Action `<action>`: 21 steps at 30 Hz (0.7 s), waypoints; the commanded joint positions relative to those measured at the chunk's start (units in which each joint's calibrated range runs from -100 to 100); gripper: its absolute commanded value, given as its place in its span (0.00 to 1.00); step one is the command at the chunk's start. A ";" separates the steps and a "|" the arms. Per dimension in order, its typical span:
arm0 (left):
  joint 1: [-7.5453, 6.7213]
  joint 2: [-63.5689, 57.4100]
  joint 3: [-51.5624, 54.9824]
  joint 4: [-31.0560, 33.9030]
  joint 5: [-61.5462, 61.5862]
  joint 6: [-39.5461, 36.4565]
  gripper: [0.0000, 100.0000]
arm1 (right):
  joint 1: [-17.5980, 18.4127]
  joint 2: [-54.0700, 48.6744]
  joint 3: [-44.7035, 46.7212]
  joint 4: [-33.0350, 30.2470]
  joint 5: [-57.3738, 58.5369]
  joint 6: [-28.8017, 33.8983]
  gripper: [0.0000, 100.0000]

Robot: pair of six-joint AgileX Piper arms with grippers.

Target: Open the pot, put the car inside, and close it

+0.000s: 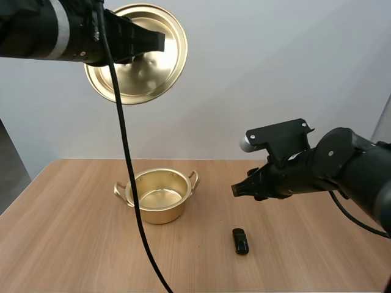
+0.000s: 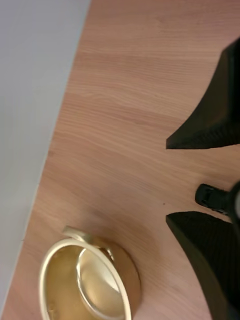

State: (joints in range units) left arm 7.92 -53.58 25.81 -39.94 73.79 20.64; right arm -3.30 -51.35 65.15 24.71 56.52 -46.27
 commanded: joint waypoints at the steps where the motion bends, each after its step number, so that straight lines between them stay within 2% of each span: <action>1: 0.34 -10.13 -0.06 -0.12 1.13 -0.03 0.00 | 0.00 12.90 -0.02 -0.14 0.21 0.04 0.68; 6: 0.34 -10.13 -0.06 -0.12 2.27 -0.03 0.00 | 0.00 16.64 -1.45 -0.14 0.21 -1.06 0.68; 14: 0.34 -10.13 -0.06 -0.12 3.21 -0.03 0.00 | 1.05 17.24 -1.85 0.38 0.96 -2.21 0.68; 19: 0.34 -10.13 -0.06 -0.12 4.10 -0.03 0.00 | 2.52 17.24 -1.85 0.27 1.51 -2.21 0.78; 21: 0.34 -10.13 -0.06 -0.12 4.48 -0.03 0.00 | 2.81 17.24 -1.85 0.04 1.51 -1.85 0.79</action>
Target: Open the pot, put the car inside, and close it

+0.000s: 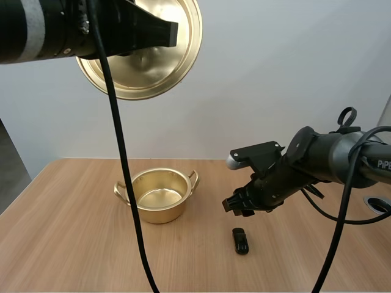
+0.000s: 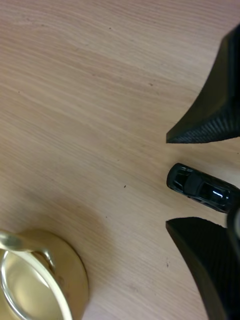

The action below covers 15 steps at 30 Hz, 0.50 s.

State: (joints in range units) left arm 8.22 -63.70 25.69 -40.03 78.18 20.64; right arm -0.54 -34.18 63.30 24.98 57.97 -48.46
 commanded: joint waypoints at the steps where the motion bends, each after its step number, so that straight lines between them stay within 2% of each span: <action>1: 0.04 -0.01 0.05 -0.02 0.30 -0.03 0.00 | 0.05 0.06 0.00 -0.22 0.29 0.33 0.78; 15: 0.04 -0.01 0.05 -0.02 1.30 -0.03 0.00 | 0.05 6.29 1.65 -1.18 5.62 -0.65 0.78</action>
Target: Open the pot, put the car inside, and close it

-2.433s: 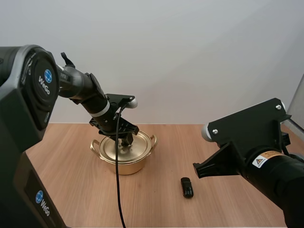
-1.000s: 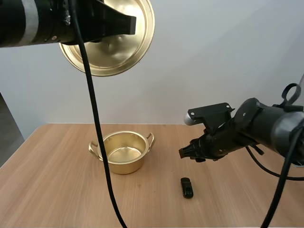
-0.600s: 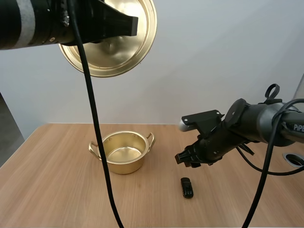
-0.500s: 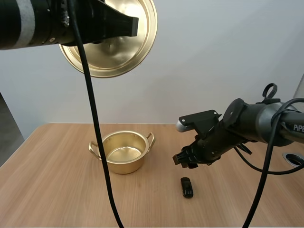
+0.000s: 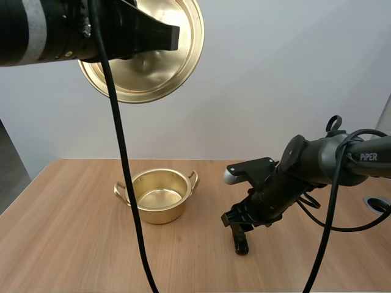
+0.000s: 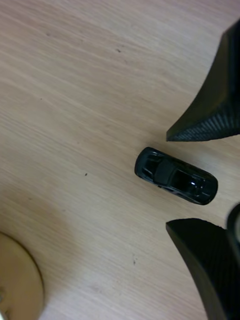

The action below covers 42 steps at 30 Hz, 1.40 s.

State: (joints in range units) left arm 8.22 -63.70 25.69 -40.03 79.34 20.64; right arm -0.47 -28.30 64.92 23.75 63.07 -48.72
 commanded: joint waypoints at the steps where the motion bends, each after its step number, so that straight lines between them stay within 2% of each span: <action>1: 0.04 -0.01 0.05 -0.02 0.15 -0.03 0.00 | -0.02 0.95 0.03 0.05 0.99 -0.75 0.78; 18: 0.04 0.11 0.05 -0.02 0.33 -0.03 0.00 | 0.04 8.08 0.03 0.86 2.98 -4.06 0.77; 27: 0.04 0.11 0.05 -0.02 0.70 -0.03 0.00 | 0.04 8.86 0.03 1.76 2.98 -5.34 0.71; 29: 0.04 0.11 0.05 -0.02 0.94 -0.03 0.00 | 0.47 8.86 0.03 1.31 2.98 -5.34 0.62; 37: 0.04 0.11 0.05 -0.02 2.74 -0.03 0.00 | 2.82 8.86 0.03 -0.83 1.26 -4.63 0.00; 42: 0.14 0.11 0.05 0.46 3.19 -0.03 0.00 | 2.82 8.86 0.03 -3.05 -4.36 -3.46 0.00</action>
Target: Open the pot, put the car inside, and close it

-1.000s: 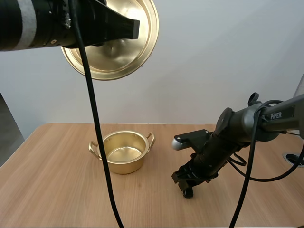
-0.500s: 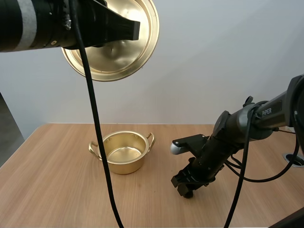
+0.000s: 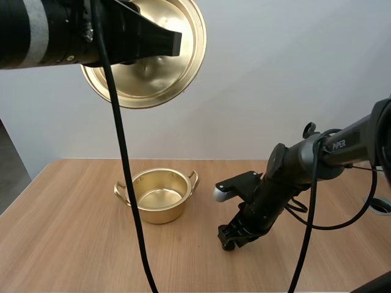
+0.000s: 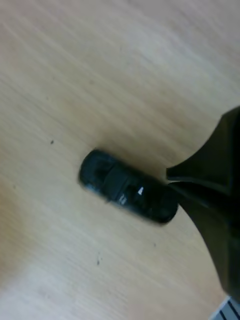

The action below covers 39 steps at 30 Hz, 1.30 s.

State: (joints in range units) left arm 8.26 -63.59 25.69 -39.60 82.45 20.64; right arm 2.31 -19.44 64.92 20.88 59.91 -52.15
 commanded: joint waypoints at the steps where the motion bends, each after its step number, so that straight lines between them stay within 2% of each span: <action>1: 0.26 0.00 0.05 0.16 0.27 -0.03 0.00 | 0.05 0.00 0.03 -0.18 -2.05 -0.04 0.00; 11: 0.50 0.00 0.05 0.16 0.23 -0.03 0.00 | 0.05 -2.31 -0.26 -0.98 -2.62 -1.16 0.00; 12: 0.50 0.00 0.05 0.16 0.23 -0.03 0.00 | 0.05 -3.28 -0.26 -0.84 -2.45 -1.16 0.02; 13: 0.50 0.00 0.05 0.16 0.23 -0.03 0.00 | 0.05 -4.44 -0.26 -0.36 -2.24 -1.05 0.12; 15: 0.50 0.00 0.05 0.16 0.23 -0.03 0.00 | 0.05 -7.07 -0.26 0.74 -1.47 -0.81 0.41; 16: 0.50 0.00 0.05 0.16 0.23 -0.03 0.00 | 0.05 -8.00 -0.26 1.54 -1.05 -0.81 0.52; 17: 0.50 0.00 0.05 0.16 0.23 -0.03 0.00 | 0.07 -8.91 -0.26 2.53 -0.89 -0.81 0.63; 18: 0.52 0.00 0.05 -0.04 0.23 -0.03 0.00 | 0.33 -9.37 -0.26 2.98 -0.89 -0.81 0.69; 24: 0.60 0.00 0.05 -0.31 0.44 -0.03 0.00 | 2.65 -7.84 -0.54 5.07 -4.12 -0.44 0.71; 28: 1.04 0.00 0.05 -0.31 1.94 -0.03 0.00 | 2.93 -5.06 -0.54 4.74 -6.13 -0.44 0.79; 39: 1.21 0.00 0.05 -0.31 2.33 -0.03 0.00 | 2.93 -0.26 -0.54 3.85 -9.23 -0.30 0.80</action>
State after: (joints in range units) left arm 9.49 -63.59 25.69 -39.93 84.80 20.64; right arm 5.23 -20.13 64.39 24.73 50.60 -52.24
